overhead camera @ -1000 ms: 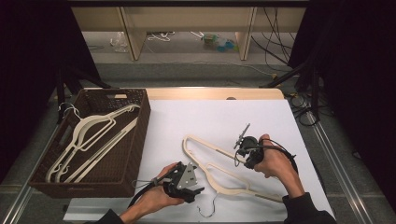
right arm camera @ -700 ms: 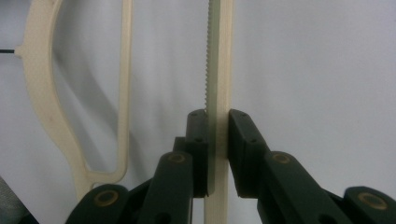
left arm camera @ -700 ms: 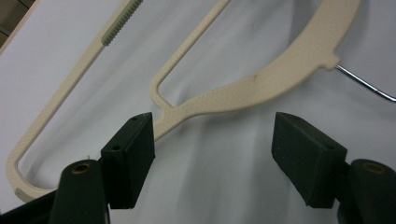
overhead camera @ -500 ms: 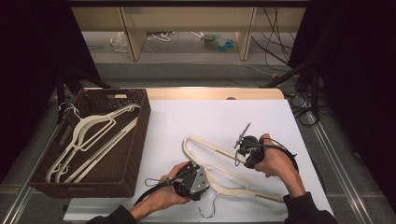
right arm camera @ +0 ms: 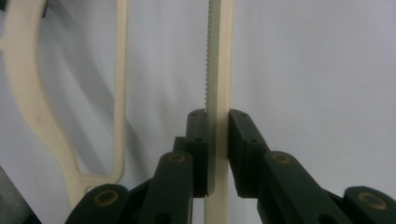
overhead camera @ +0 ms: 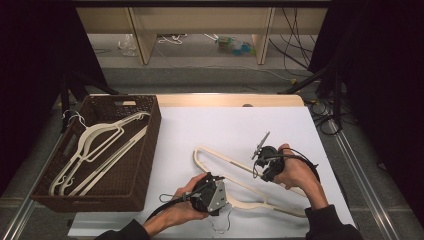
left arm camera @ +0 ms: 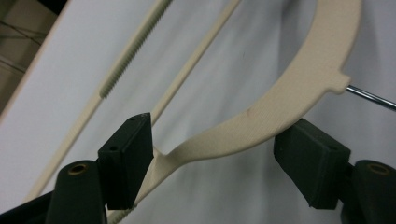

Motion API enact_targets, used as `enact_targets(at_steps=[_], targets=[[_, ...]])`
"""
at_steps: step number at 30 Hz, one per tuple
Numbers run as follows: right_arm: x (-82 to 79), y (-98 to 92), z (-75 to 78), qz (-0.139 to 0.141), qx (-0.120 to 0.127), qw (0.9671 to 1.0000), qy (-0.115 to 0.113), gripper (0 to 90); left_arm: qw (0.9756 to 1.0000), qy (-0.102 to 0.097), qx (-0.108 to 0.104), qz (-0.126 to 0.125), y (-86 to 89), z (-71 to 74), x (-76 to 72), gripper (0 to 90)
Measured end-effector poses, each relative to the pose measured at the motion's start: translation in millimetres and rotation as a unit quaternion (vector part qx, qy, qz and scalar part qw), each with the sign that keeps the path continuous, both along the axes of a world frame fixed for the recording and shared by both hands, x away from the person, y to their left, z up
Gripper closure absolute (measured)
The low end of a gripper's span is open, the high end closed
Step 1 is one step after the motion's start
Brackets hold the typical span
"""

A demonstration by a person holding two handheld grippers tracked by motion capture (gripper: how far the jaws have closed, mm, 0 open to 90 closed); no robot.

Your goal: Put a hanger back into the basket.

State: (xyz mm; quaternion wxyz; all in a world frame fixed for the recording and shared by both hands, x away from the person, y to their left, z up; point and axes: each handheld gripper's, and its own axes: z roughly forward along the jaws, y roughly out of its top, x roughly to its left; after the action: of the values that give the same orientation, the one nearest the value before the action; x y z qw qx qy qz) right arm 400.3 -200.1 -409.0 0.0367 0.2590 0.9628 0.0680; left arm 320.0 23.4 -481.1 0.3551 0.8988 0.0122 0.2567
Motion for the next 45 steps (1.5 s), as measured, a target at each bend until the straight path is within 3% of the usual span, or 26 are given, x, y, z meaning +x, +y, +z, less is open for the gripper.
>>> enact_targets(at_steps=[3, 4, 5, 10, 14, 20, 25, 27, 31, 35, 39, 42, 43, 45], targets=[[1.4, -1.8, -3.9, 0.004, 0.005, 0.9999, 0.009, 79.5, 0.9996, 0.007, 0.000, -0.028, 0.3, 3.9, -2.7, 34.4], [1.2, -2.5, -4.9, 0.006, 0.010, 0.9999, 0.009, 79.5, 0.9994, 0.001, 0.003, -0.036, 0.7, 5.4, -3.1, 35.7], [1.5, -3.1, -5.5, 0.009, 0.013, 0.9998, 0.009, 79.5, 0.9989, 0.010, 0.002, -0.046, 0.7, 5.4, -3.8, 39.1], [2.1, -3.8, -9.6, 0.017, 0.011, 0.9996, 0.018, 79.5, 0.9956, -0.008, 0.016, -0.092, -0.3, 8.1, -8.8, 54.6], [3.7, -7.7, -16.1, 0.013, 0.020, 0.9993, 0.028, 79.4, 0.9935, -0.020, 0.017, -0.111, -1.8, 11.0, -12.4, 63.1], [3.5, -11.7, -16.6, 0.024, 0.034, 0.9982, 0.044, 79.3, 0.9908, -0.021, -0.010, -0.133, 1.1, 29.7, -13.4, 71.0], [4.0, -20.2, -17.0, 0.017, 0.067, 0.9955, 0.065, 77.6, 0.9908, -0.009, -0.045, -0.127, 1.6, 45.5, -11.2, 76.0], [4.5, -21.8, -17.9, 0.018, 0.080, 0.9946, 0.063, 74.6, 0.9908, -0.001, -0.046, -0.127, 1.8, 49.3, -7.5, 77.6], [5.2, -29.6, -4.3, -0.003, 0.090, 0.9953, 0.035, 66.1, 0.9916, 0.006, -0.042, -0.122, -1.1, 50.9, -4.9, 79.4], [2.9, -39.4, 19.3, -0.039, 0.118, 0.9921, -0.014, 56.3, 0.9931, 0.036, -0.042, -0.103, -3.0, 56.5, -0.3, 79.1], [0.7, -47.9, 41.8, -0.066, 0.159, 0.9831, -0.063, 47.8, 0.9939, 0.065, -0.059, -0.066, 0.0, 66.5, 7.8, 79.2], [-5.6, -54.0, 57.5, -0.083, 0.171, 0.9779, -0.087, 44.6, 0.9928, 0.068, -0.072, -0.068, 5.5, 73.8, 16.1, 80.0], [-6.8, -56.1, 60.9, -0.085, 0.173, 0.9768, -0.094, 43.5, 0.9915, 0.066, -0.072, -0.086, 6.8, 77.4, 21.3, 80.1], [-10.4, -60.9, 68.2, -0.099, 0.178, 0.9727, -0.112, 41.1, 0.9908, 0.088, -0.095, -0.040, 13.4, 79.7, 22.1, 80.5]])
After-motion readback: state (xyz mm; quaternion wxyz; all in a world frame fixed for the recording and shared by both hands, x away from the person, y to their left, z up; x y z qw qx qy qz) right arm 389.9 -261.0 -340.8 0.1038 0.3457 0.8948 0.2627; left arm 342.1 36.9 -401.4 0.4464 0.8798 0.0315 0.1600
